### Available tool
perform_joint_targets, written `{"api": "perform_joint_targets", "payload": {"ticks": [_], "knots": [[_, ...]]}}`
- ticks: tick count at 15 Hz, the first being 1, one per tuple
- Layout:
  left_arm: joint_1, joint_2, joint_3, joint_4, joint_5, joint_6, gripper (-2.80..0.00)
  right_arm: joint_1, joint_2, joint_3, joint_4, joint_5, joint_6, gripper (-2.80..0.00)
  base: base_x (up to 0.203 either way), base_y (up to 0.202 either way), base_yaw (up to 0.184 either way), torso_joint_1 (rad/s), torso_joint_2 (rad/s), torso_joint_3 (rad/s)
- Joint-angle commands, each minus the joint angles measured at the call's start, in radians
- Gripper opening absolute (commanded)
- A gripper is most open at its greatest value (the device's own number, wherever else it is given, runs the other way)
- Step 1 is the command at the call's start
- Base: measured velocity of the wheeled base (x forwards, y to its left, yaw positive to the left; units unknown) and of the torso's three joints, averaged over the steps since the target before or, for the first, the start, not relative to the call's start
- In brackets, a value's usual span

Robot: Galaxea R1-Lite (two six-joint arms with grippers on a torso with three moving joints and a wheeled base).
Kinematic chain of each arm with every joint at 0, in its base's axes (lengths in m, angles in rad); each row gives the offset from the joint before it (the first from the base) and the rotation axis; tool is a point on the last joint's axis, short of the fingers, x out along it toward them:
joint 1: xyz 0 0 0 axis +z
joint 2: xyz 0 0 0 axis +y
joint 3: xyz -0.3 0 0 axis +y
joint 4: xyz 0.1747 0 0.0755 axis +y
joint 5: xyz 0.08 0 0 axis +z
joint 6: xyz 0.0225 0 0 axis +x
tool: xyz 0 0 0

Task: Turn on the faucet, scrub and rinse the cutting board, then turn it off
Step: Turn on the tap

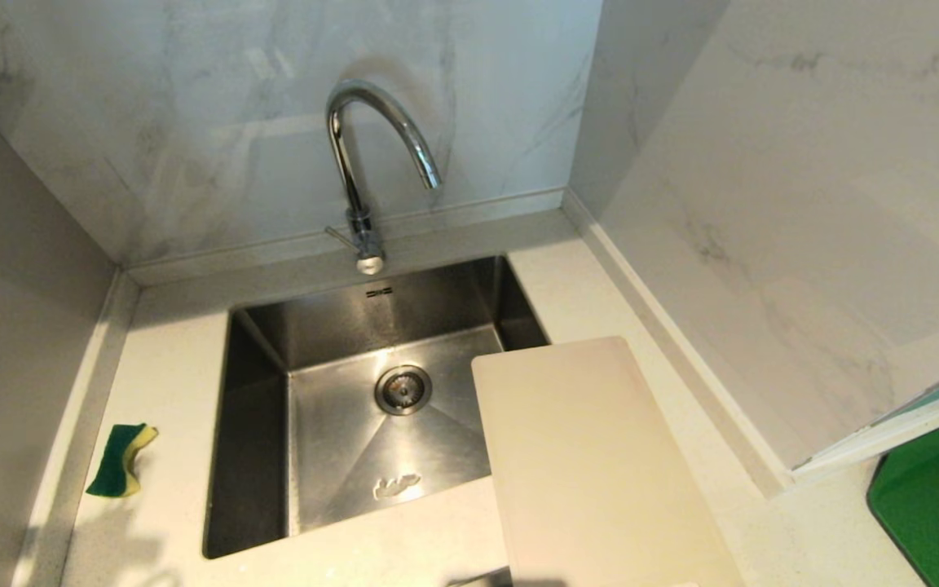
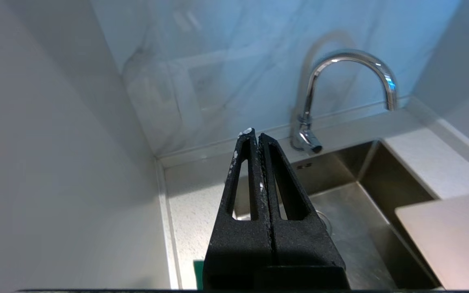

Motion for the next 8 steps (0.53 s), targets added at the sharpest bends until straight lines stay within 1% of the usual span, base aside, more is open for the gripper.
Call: {"api": "perform_joint_targets", "payload": {"ticks": [1, 3, 5, 6, 8], "knots": [[0.001, 0.228, -0.104, 0.004, 0.0, 0.001, -2.8, 0.0, 0.002, 0.002, 0.0, -0.001, 0.0, -2.8, 0.0, 0.0, 0.0, 0.0, 0.0, 0.0], [-0.012, 0.348, -0.131, -0.004, -0.001, -0.005, -2.8, 0.0, 0.002, 0.002, 0.0, 0.0, 0.0, -2.8, 0.0, 0.0, 0.0, 0.0, 0.0, 0.0], [-0.053, 0.443, -0.112, -0.026, 0.011, -0.031, -2.8, 0.0, 0.002, 0.002, 0.0, 0.0, 0.0, -2.8, 0.0, 0.0, 0.0, 0.0, 0.0, 0.0], [-0.084, 0.486, -0.086, -0.056, 0.033, -0.047, -2.8, 0.0, 0.002, 0.002, 0.0, 0.0, 0.0, -2.8, 0.0, 0.0, 0.0, 0.0, 0.0, 0.0], [-0.168, 0.546, -0.003, -0.156, 0.119, -0.071, -2.8, 0.0, 0.002, 0.002, 0.0, 0.0, 0.0, -2.8, 0.0, 0.0, 0.0, 0.0, 0.0, 0.0]]}}
